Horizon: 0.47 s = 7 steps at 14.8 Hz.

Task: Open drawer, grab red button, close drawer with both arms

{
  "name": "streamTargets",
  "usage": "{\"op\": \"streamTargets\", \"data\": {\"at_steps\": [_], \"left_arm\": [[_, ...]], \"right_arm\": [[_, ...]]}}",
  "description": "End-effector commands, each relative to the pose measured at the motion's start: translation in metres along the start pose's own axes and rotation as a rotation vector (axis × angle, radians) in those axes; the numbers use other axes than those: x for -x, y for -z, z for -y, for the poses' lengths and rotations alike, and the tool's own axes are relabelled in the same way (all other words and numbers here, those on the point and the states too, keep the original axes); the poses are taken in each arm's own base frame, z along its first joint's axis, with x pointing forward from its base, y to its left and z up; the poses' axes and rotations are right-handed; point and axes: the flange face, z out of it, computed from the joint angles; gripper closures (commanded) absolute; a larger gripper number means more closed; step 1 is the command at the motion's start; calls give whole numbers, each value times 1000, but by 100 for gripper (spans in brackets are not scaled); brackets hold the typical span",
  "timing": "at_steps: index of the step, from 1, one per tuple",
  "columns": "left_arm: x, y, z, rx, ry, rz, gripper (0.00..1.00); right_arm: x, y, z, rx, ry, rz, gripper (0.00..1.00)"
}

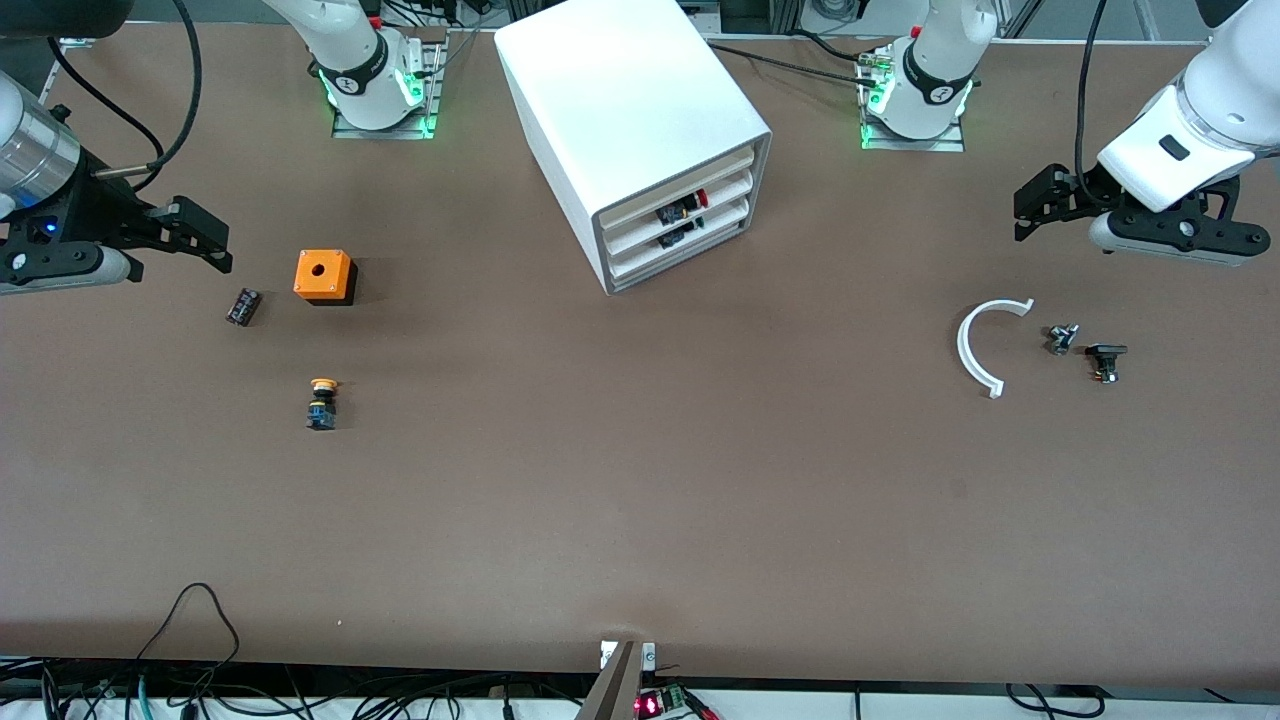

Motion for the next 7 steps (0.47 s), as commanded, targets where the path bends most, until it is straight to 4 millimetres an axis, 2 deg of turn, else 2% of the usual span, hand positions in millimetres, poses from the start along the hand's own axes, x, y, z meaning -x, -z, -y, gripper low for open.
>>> {"op": "streamTargets", "data": {"at_steps": [1, 4, 5, 7], "left_arm": [[-4, 7, -2, 13, -18, 5, 0], [-4, 7, -2, 13, -17, 5, 0], [-4, 7, -2, 13, -17, 5, 0], [-4, 7, -2, 13, -15, 5, 0]], "right_arm": [[0, 3, 2, 11, -3, 21, 1], [-2, 11, -1, 11, -8, -2, 1], [-3, 24, -2, 14, -10, -25, 1], [-8, 26, 0, 14, -5, -28, 1]]}}
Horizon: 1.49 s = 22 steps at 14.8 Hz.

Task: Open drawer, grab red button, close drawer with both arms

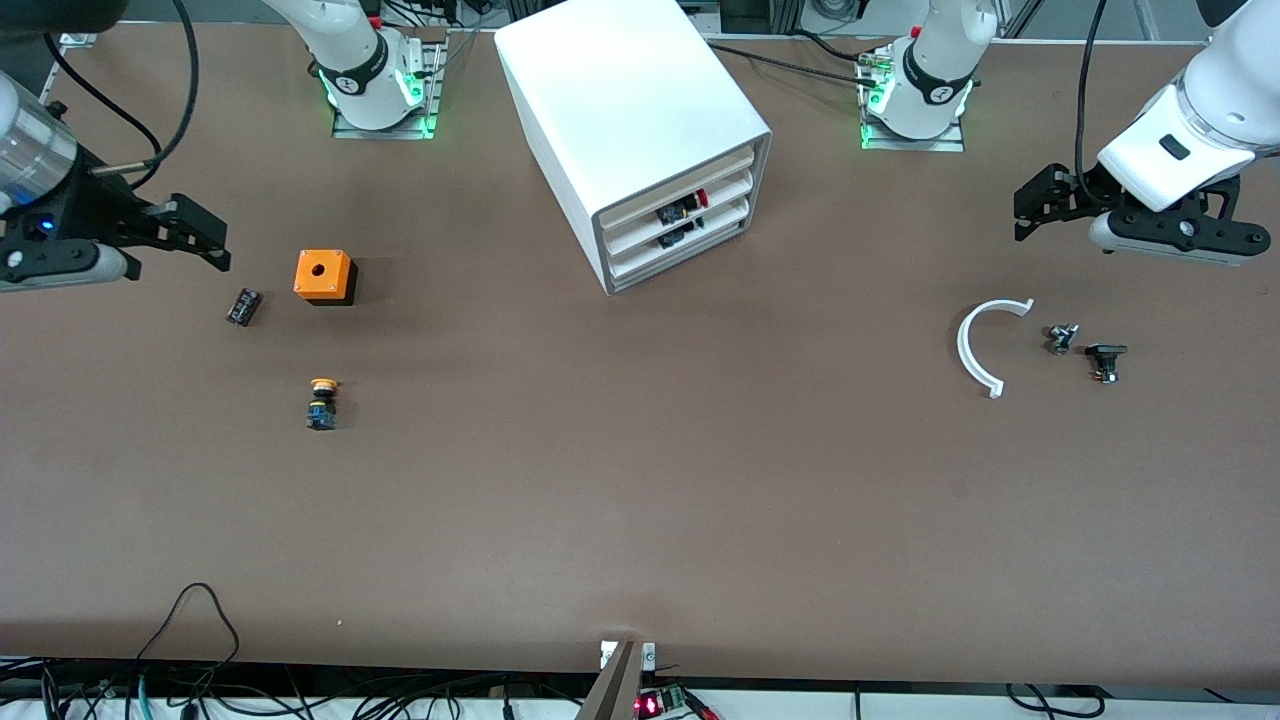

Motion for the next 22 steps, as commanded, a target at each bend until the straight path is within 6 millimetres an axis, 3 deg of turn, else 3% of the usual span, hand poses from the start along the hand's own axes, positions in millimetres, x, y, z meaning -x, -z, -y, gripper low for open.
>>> {"op": "streamTargets", "data": {"at_steps": [1, 3, 7, 10, 13, 17, 19, 22], "left_arm": [[-3, 6, -2, 13, -14, 5, 0], [-3, 6, -2, 13, -16, 6, 0], [4, 1, -10, 52, -32, 72, 0], [7, -1, -21, 95, -45, 102, 0], [7, -4, -32, 203, -46, 115, 0], [6, -24, -44, 384, -46, 228, 0], [1, -47, -53, 482, -51, 324, 0], [-1, -75, -68, 620, -78, 463, 0]], "right_arm": [[-7, 10, 1, 12, -2, -4, 1], [-7, 1, -1, 8, 1, 12, 1], [-27, -47, 0, -2, 10, 80, 1], [-36, -66, 3, -1, 16, 86, 1], [-47, -105, 3, -6, -1, 142, 1], [-56, -130, 5, -49, 1, 157, 1], [-61, -138, 9, -64, 8, 154, 1], [-63, -137, 41, -62, 34, 147, 1]]}}
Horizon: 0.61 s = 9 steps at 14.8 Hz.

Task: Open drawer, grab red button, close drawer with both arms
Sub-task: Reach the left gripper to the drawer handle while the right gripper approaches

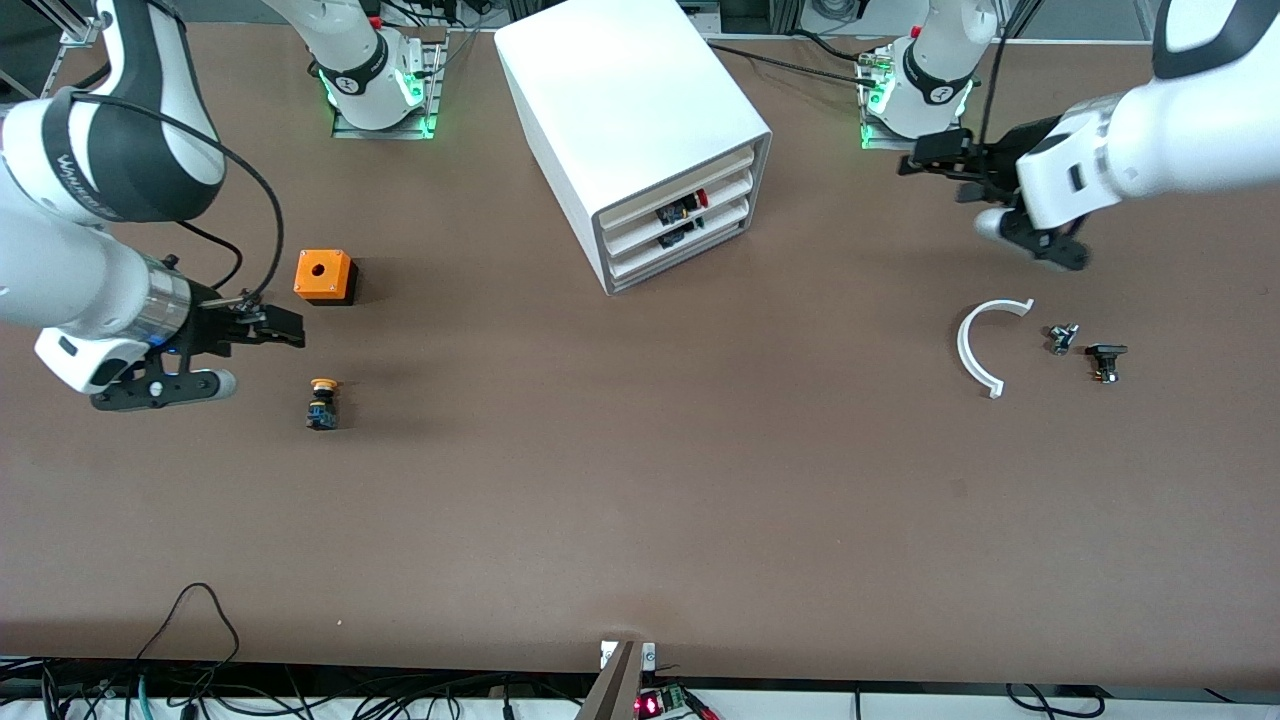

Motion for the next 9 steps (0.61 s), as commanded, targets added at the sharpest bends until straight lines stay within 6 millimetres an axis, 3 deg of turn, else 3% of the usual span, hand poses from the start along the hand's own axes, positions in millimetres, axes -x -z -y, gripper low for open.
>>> {"op": "streamTargets", "data": {"at_steps": [1, 4, 9], "left_arm": [[-19, -19, 5, 82, -76, 107, 0], [-47, -59, 18, 138, -283, 186, 0], [-98, -116, 48, 344, -366, 181, 0]], "right_arm": [[-7, 10, 35, -13, 3, -31, 1], [-15, 21, 73, -25, -100, -60, 1], [-11, 28, 117, -31, -225, -77, 1]]}}
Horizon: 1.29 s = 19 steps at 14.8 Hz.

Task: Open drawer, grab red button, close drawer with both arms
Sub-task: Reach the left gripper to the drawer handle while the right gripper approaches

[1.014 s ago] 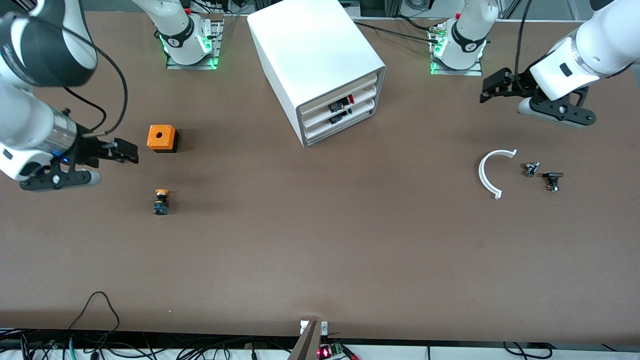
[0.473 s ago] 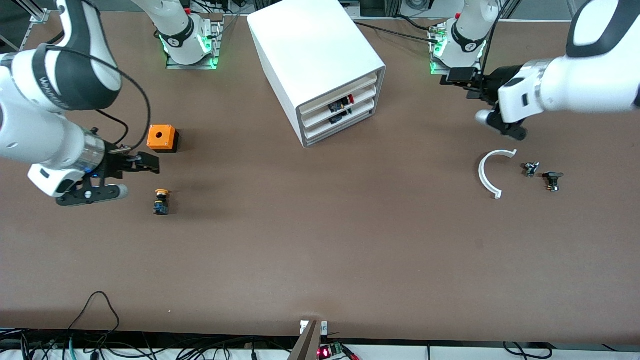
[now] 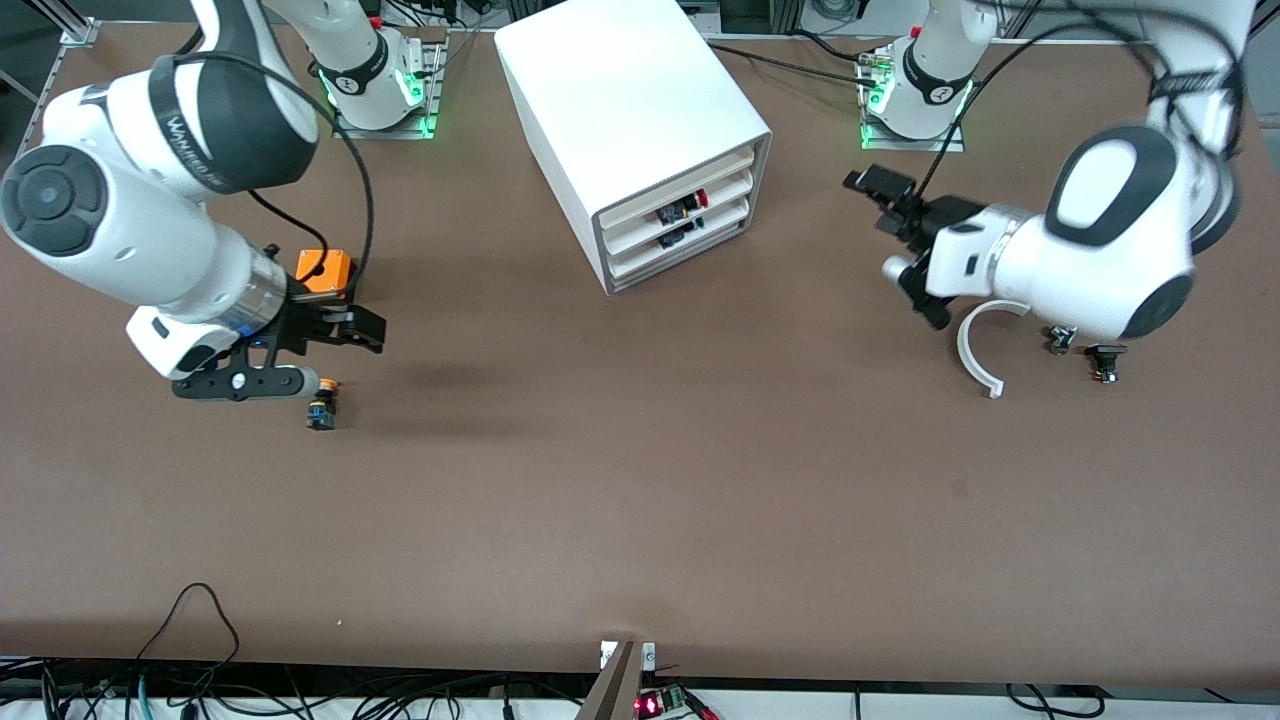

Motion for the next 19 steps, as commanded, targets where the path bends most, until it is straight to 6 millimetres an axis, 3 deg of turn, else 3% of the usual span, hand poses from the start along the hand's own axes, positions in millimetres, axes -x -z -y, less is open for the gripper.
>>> {"op": "streamTargets", "data": {"at_steps": [1, 3, 7, 9, 10, 11, 12, 14, 15, 16, 19], "left_arm": [[-20, -20, 24, 115, -116, -60, 0], [-21, -48, 46, 198, -173, -129, 0], [-8, -86, 79, 294, -233, -235, 0], [-3, -119, 104, 368, -264, -327, 3], [-6, -138, 109, 346, -280, -358, 9], [-13, -155, 99, 351, -290, -364, 12], [-11, -163, 102, 361, -277, -357, 14], [-7, -193, 119, 391, -265, -328, 30], [-9, -205, 122, 400, -280, -315, 42], [-11, -218, 118, 414, -283, -299, 47], [-10, -231, 118, 414, -276, -281, 48]], "right_arm": [[-2, 5, 24, -19, -98, -5, 1], [-1, 9, 48, -37, -181, -5, 1], [0, 12, 71, -120, -349, 37, 1], [2, 15, 87, -128, -384, 33, 1], [5, 17, 100, -132, -411, 30, 1], [8, 16, 114, -135, -448, 31, 1], [11, 15, 127, -140, -486, 30, 1], [16, 13, 150, -148, -567, 32, 1], [17, 11, 157, -150, -604, 35, 1], [19, 12, 163, -158, -631, 33, 1], [19, 16, 169, -237, -689, 69, 1]]}}
